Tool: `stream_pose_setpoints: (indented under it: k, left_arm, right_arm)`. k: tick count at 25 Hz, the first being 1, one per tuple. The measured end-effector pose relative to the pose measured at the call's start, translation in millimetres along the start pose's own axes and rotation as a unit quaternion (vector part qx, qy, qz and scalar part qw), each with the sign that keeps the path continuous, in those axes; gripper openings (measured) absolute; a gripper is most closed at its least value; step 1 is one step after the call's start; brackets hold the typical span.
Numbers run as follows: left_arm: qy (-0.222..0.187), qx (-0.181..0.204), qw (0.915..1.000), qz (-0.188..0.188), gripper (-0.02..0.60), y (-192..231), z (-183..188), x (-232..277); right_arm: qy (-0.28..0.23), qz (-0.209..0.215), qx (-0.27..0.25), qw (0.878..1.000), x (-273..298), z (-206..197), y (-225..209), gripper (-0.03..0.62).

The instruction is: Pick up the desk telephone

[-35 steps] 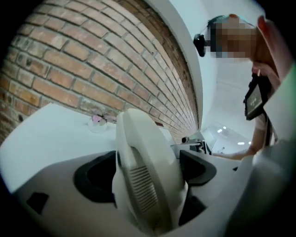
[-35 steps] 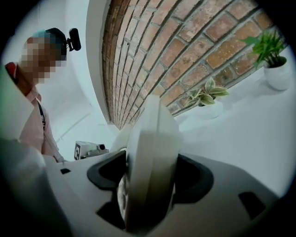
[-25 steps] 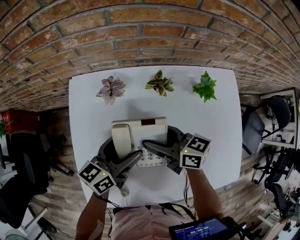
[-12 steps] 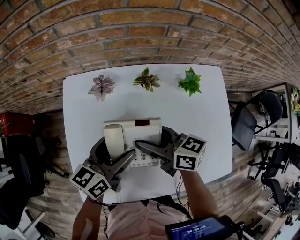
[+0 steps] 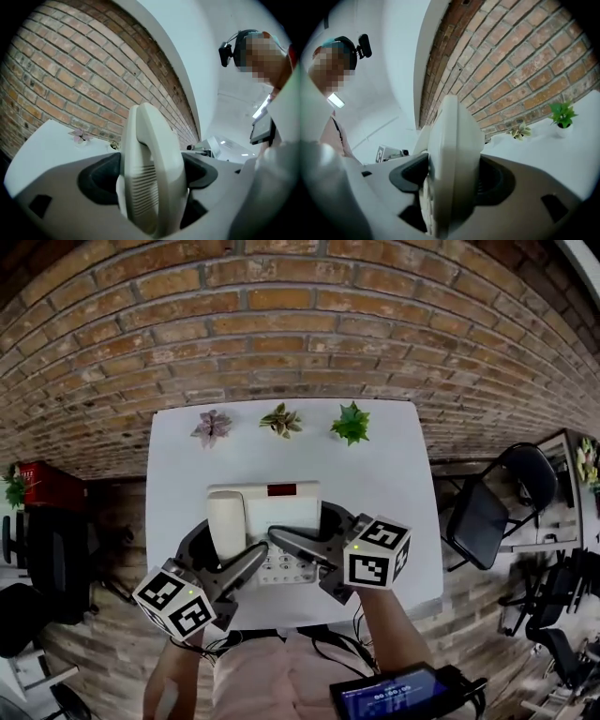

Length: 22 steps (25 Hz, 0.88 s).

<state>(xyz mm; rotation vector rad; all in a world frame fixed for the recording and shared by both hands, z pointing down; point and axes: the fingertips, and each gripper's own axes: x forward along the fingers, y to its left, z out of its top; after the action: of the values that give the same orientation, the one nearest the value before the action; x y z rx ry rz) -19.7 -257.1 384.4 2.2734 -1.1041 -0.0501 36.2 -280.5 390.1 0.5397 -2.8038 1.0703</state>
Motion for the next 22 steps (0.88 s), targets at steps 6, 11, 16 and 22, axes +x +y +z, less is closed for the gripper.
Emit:
stream_pose_setpoints:
  k: [6, 11, 16, 22]
  left_arm:
    - [-0.020, 0.005, 0.9998, 0.001, 0.408, -49.0, 25.6, -14.5]
    - [-0.041, 0.023, 0.9989, -0.002, 0.403, -79.8, 44.0, -16.8]
    - [-0.042, 0.041, 0.9983, 0.001, 0.402, -95.0, 49.1, -13.3]
    - [-0.036, 0.040, 0.9986, -0.002, 0.399, -105.7, 45.3, -9.4]
  right_arm:
    - [0.004, -0.003, -0.041, 0.999, -33.5, 28.1, 42.5, 0.299]
    - [-0.002, -0.006, -0.081, 0.997, -56.8, 50.3, 65.2, 0.299]
    - [-0.015, -0.002, -0.067, 0.998, -71.9, 54.3, 67.5, 0.295]
    - [-0.018, -0.007, -0.080, 0.997, -83.8, 55.5, 69.8, 0.293]
